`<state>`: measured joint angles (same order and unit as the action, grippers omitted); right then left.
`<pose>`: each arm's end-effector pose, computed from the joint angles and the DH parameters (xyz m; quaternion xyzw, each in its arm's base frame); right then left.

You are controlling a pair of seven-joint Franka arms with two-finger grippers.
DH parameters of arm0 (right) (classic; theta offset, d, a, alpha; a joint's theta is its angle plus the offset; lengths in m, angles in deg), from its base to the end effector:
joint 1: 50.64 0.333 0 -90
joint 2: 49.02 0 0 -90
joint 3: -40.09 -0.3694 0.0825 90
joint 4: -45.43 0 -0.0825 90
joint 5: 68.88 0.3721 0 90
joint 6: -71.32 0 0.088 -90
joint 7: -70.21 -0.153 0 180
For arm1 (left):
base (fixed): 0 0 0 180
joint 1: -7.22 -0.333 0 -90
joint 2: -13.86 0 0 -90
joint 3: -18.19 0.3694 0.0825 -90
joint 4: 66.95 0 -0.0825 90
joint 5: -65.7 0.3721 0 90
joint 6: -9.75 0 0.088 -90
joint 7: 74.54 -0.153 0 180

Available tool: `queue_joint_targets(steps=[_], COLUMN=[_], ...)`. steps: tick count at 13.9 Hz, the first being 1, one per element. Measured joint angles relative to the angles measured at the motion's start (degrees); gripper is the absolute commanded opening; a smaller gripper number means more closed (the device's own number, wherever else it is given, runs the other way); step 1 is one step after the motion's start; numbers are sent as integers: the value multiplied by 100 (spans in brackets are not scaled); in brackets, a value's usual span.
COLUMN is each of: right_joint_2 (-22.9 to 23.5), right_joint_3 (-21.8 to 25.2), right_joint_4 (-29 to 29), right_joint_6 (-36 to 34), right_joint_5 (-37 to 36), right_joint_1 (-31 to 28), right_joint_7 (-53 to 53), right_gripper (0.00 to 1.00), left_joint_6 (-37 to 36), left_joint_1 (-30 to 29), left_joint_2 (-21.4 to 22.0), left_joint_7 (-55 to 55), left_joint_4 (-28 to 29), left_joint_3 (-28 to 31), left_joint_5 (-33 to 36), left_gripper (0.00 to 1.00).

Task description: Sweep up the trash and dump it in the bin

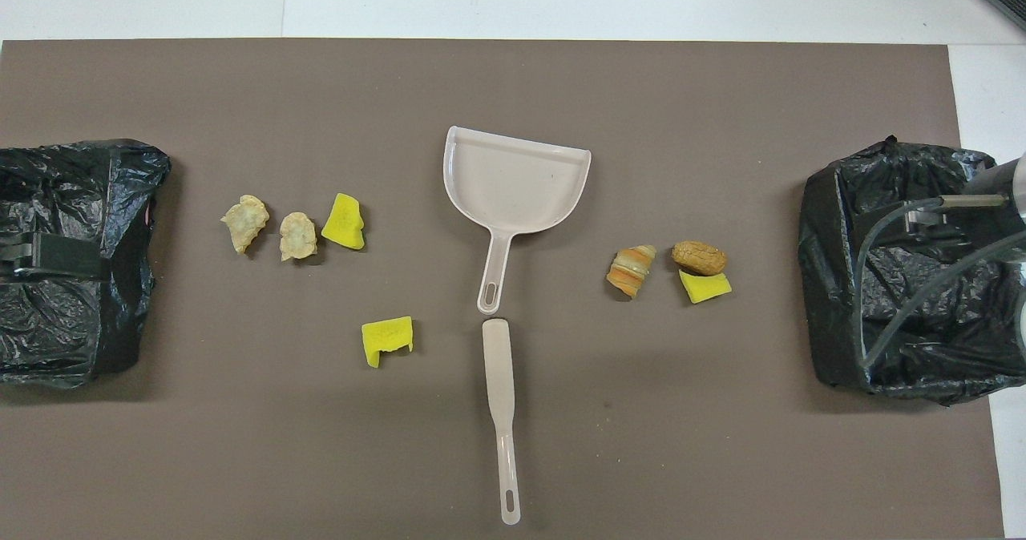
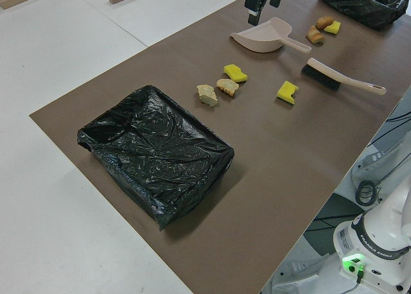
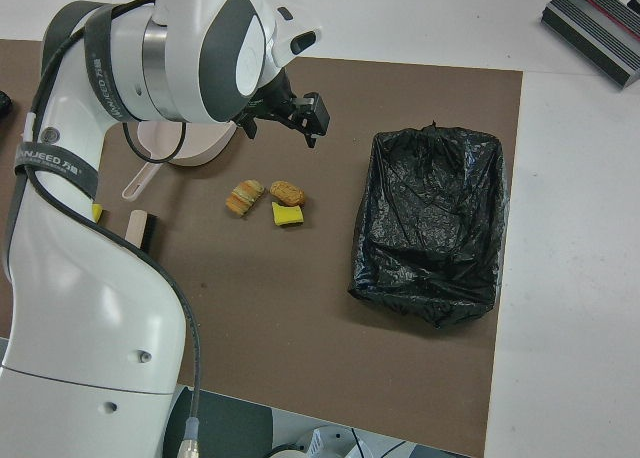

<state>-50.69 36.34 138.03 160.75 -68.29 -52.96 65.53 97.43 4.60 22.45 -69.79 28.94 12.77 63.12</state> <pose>0.5289 0.0153 0.6258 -0.9995 0.0284 0.0133 0.0035 0.4823 -0.0347 0.6578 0.9997 0.0165 0.0020 0.0156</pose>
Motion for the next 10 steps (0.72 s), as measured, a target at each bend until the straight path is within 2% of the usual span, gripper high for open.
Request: queue_joint_targets(steps=[10], right_joint_2=[0], right_joint_3=[-83], right_joint_4=[136], right_joint_6=[82], right_joint_5=[4], right_joint_1=[41], right_joint_7=[0], right_gripper=[100], left_joint_6=[-9], left_joint_1=[2], left_joint_2=[22], left_joint_7=[0], left_joint_4=[21], left_joint_3=[-3], left_joint_5=[-1], left_gripper=[100])
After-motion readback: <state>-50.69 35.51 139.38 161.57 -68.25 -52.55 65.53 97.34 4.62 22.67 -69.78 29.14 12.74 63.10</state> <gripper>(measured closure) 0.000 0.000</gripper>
